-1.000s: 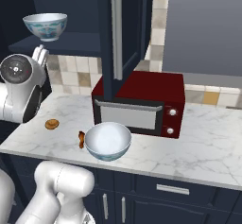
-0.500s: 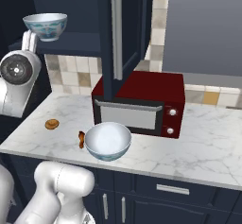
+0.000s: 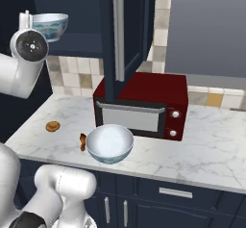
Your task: Pick both bowls and place them on the counter. Then place the chicken drumstick in one bowl and place the bread in the other bowl.
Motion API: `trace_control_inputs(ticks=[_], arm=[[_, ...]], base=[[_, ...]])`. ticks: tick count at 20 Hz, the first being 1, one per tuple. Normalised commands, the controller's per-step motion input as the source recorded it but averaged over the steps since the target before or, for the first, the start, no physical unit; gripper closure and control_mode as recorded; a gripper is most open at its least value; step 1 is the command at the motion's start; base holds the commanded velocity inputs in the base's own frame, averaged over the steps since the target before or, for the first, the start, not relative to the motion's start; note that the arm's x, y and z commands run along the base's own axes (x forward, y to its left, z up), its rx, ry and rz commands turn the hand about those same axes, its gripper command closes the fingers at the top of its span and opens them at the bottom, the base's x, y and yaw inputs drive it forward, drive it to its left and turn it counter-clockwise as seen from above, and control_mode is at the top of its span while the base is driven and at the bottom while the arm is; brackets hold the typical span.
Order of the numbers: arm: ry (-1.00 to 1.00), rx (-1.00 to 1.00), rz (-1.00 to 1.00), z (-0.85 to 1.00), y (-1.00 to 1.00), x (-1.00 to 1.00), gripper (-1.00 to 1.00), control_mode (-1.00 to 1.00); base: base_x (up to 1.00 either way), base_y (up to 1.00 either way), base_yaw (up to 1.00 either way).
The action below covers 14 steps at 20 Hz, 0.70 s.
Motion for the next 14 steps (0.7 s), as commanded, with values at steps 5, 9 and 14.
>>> trace_control_inputs(ticks=[5,9,14], arm=[[-0.1,0.0,0.09,0.0,0.07,0.46,-1.0,-1.0],[-0.13,0.0,0.0,-0.02,0.23,0.6,-1.0,-1.0],[-0.01,-0.01,0.02,0.06,0.35,0.48,-1.0,-1.0]], base=[[0.0,0.0,0.0],[0.0,0.0,0.0],[0.0,0.0,0.0]])
